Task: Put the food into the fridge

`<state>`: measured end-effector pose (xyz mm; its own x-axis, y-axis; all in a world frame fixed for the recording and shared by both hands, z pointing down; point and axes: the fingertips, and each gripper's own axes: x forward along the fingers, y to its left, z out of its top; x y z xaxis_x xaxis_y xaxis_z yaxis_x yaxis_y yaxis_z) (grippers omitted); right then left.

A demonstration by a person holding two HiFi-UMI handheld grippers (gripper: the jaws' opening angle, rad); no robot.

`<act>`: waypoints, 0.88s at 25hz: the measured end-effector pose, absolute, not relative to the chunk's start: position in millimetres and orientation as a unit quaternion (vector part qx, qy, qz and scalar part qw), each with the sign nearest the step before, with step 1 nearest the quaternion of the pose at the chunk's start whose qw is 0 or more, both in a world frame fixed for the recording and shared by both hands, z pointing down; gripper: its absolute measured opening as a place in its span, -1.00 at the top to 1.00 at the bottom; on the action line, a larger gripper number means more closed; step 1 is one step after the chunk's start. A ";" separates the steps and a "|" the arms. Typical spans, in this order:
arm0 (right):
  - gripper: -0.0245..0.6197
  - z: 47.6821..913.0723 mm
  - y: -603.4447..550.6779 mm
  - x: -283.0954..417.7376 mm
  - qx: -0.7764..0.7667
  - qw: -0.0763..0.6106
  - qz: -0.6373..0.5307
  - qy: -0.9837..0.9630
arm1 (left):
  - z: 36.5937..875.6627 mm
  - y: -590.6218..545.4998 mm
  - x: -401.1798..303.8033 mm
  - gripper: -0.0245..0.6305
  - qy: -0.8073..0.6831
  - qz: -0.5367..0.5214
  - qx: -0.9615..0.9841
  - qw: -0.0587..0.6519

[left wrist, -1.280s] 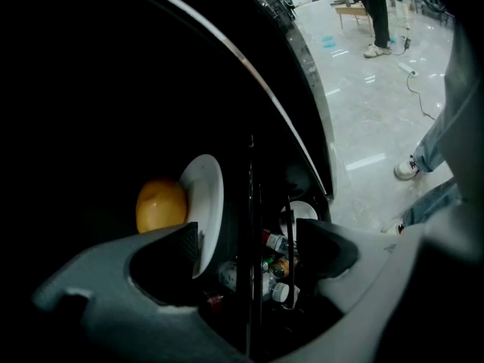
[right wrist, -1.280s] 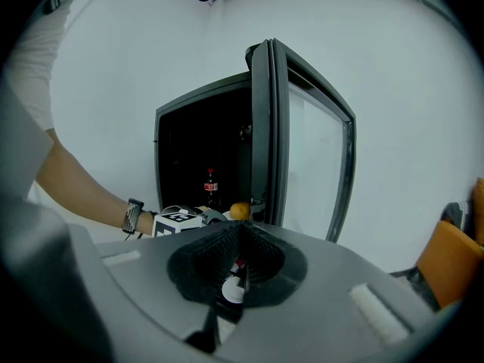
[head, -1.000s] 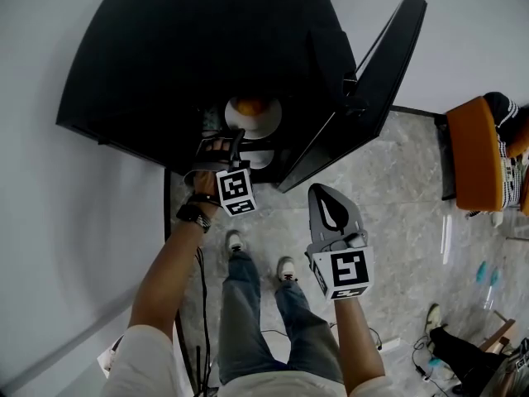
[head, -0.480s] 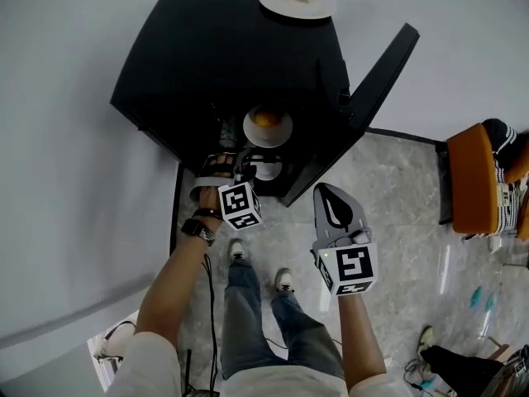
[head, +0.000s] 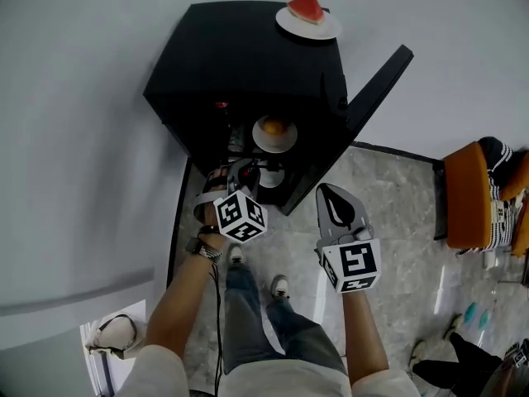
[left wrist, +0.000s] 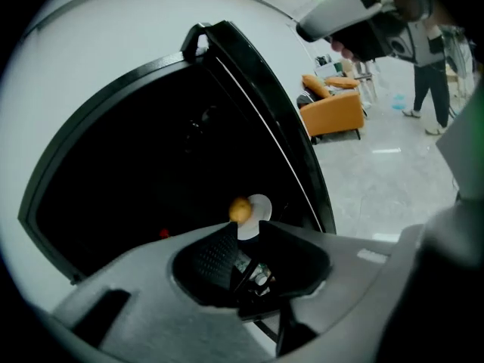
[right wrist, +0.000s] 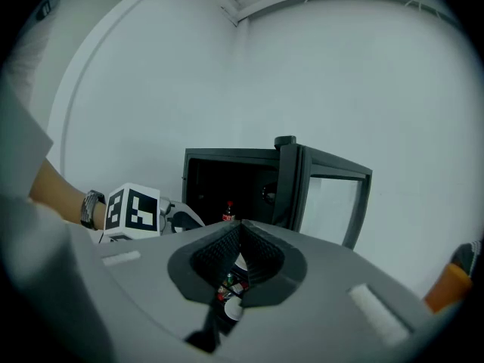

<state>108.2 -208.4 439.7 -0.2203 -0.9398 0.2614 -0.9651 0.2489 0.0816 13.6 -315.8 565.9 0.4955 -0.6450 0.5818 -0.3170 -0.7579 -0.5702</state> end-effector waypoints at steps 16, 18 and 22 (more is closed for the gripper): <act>0.90 377.6 -192.9 85.4 0.586 0.123 0.021 -0.801 | 462.2 -250.4 -25.6 0.91 0.339 -0.273 -0.900 0.034; 0.90 367.9 -190.1 84.3 0.583 0.125 0.013 -0.803 | 445.1 -243.5 -30.2 0.91 0.342 -0.252 -0.905 0.021; 0.91 347.8 -184.4 81.1 0.580 0.124 0.001 -0.805 | 411.9 -229.2 -38.4 0.91 0.352 -0.226 -0.908 0.020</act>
<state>81.1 -184.4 347.8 -0.2958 -0.9339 0.2007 -0.9342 0.3267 0.1433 -38.4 -229.2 411.9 0.6497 -0.6489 0.3960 -0.6309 -0.7509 -0.1952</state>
